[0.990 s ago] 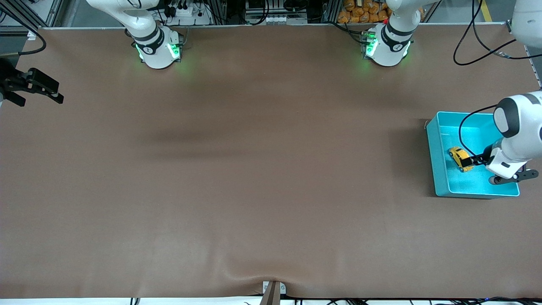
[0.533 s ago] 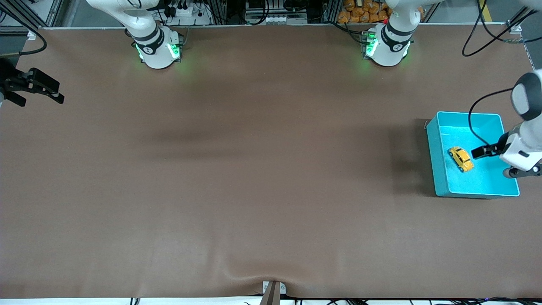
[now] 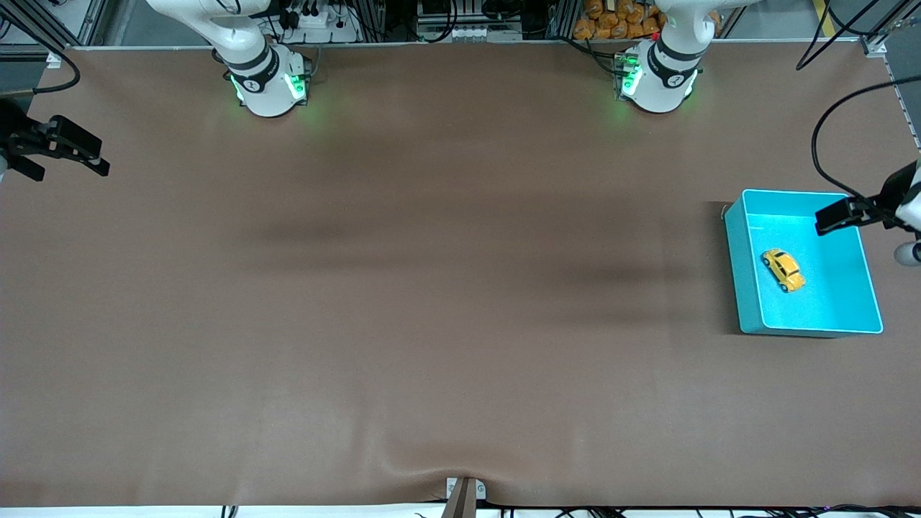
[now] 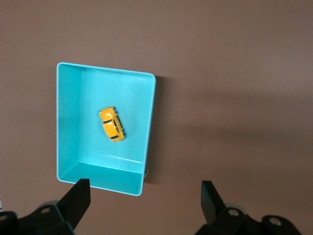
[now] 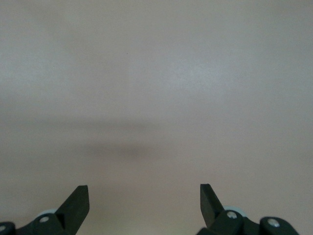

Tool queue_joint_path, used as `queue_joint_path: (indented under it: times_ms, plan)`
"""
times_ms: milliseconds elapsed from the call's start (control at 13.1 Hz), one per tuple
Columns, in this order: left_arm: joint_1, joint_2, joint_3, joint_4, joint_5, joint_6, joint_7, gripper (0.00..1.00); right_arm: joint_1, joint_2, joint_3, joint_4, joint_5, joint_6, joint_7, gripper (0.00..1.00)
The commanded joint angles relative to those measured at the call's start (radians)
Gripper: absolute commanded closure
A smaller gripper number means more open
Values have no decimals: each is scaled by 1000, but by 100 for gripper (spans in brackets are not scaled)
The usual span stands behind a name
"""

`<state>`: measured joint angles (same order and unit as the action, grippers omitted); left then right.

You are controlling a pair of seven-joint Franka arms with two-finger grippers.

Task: Wind and store yellow beetle car

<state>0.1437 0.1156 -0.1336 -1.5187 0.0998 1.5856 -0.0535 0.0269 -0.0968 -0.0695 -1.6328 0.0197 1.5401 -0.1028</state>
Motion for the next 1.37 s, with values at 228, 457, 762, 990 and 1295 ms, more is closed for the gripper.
queue_joint_path:
  times_ms: [228,457,762,990,1295]
  plan:
    - [-62,-65,-50,38,-57,-61,-9,0,11,-7,-4,5,3,8,14,0]
    - [-140,-94,-35,35,-55,-64,-55,0,11,-7,-7,5,35,9,8,0]
    - [-176,-103,-32,31,-55,-122,-54,0,11,-7,-9,4,36,17,8,0]
    - [-185,-114,-34,35,-89,-167,-51,0,13,-7,-10,5,17,15,6,0]
    - [-182,-117,-17,48,-98,-182,-49,0,13,-7,-10,10,14,12,6,0]
